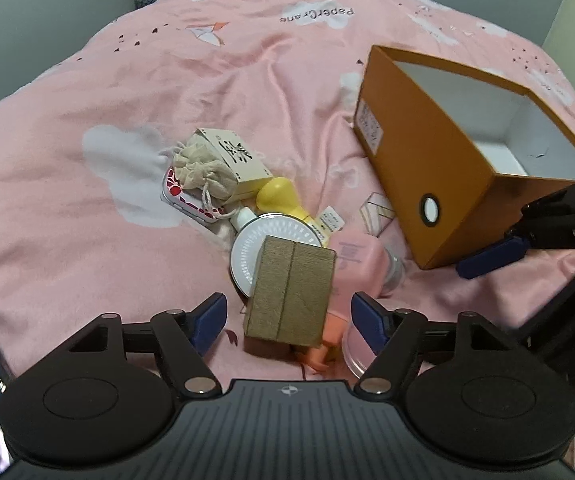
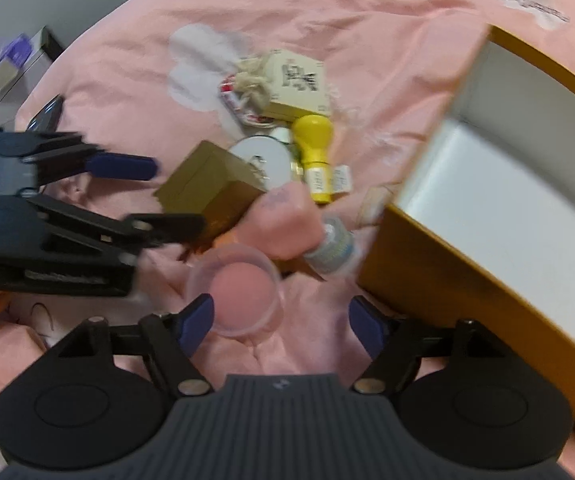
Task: Organize rigid objects
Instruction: 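Grasp the gold square box with the left tool while the right tool grasps the clear pink jar, then carry both items into the box and open both tools to release them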
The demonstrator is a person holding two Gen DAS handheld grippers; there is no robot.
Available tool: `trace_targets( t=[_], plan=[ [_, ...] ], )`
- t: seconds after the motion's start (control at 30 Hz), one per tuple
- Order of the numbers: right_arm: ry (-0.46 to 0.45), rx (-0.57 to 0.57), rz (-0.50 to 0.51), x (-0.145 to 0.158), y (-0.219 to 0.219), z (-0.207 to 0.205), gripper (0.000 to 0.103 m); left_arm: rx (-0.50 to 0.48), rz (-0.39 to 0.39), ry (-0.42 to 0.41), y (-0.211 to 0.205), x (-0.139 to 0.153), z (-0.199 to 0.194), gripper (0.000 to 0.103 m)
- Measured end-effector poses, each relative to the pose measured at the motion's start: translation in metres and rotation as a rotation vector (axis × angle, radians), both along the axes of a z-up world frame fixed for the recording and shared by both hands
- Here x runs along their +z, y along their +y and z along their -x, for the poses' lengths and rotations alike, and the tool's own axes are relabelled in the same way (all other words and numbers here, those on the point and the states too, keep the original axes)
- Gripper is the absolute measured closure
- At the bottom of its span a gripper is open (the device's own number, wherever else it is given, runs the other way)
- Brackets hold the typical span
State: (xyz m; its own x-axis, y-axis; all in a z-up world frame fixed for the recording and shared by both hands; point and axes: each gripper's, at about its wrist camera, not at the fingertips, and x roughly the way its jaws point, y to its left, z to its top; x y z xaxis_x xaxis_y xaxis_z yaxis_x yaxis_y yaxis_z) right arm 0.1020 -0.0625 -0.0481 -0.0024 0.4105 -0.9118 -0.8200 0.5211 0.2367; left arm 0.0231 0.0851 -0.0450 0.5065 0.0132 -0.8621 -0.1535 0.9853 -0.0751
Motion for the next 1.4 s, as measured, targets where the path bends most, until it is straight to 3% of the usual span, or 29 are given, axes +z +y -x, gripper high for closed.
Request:
trace_targets(
  t=[0.13,0.4,0.7,0.8,0.9,1.17,1.4],
  plan=[
    [-0.012,0.075,0.04,-0.006,0.018,0.007,0.028,-0.002,0.026,0.008,0.001,-0.007,-0.008,0.025],
    [-0.013,0.153,0.09,-0.017,0.042,0.014,0.027,-0.006,0.04,0.04,0.004,-0.017,-0.008,0.046],
    [-0.01,0.18,0.122,-0.032,0.055,0.021,0.027,-0.01,0.022,0.041,0.002,-0.021,-0.01,0.043],
    [-0.002,0.174,0.128,-0.037,0.055,0.02,0.035,-0.009,0.022,0.04,0.001,-0.021,-0.01,0.045],
    [0.023,0.158,0.116,-0.039,0.054,0.019,0.037,-0.009,0.027,0.031,0.002,-0.021,-0.009,0.047],
    [-0.023,0.121,0.074,-0.021,0.041,0.02,0.037,0.005,0.03,-0.008,0.003,-0.01,0.001,0.049],
    [-0.081,0.056,-0.025,0.019,0.012,0.02,0.037,0.027,0.046,-0.082,-0.004,0.013,0.01,0.052]
  ],
)
